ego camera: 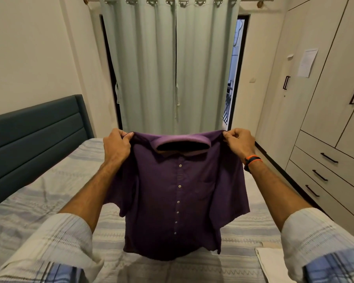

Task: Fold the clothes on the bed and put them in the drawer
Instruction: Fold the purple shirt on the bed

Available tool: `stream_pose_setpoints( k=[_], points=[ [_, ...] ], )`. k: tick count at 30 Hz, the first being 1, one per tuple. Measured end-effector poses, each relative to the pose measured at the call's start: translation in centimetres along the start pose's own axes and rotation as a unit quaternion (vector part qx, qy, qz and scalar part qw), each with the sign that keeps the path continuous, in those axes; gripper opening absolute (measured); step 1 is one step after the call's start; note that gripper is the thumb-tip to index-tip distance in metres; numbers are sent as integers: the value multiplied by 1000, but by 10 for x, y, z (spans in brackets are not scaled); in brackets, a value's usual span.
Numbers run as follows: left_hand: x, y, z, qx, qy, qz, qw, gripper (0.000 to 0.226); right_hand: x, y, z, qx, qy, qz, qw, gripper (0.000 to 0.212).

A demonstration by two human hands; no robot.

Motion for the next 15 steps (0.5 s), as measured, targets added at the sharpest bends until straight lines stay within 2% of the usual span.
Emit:
stream_pose_setpoints(
  k=[3, 7, 10, 15],
  points=[
    [0, -8, -1, 1, 4, 1, 1000, 24, 1, 8, 5, -2, -27, 14, 1000, 25],
    [-6, -20, 5, 2, 1, 2, 1000, 25, -5, 13, 6, -9, -11, 11, 1000, 26],
    [-12, -35, 11, 23, -9, -15, 1000, 27, -12, 32, 13, -22, -43, 45, 998, 26],
    [-28, -89, 34, 75, -95, -69, 990, 28, -33, 85, 30, -41, -119, 107, 986, 26]
  ],
)
Point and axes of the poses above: each hand's wrist, its own x-axis towards the middle knuckle, its own z-axis out of the palm, y = z × x, the point moved 3 cm from there along x, towards the middle knuckle, and after that the axes turned 4 degrees about -y, right-handed, at the moved point
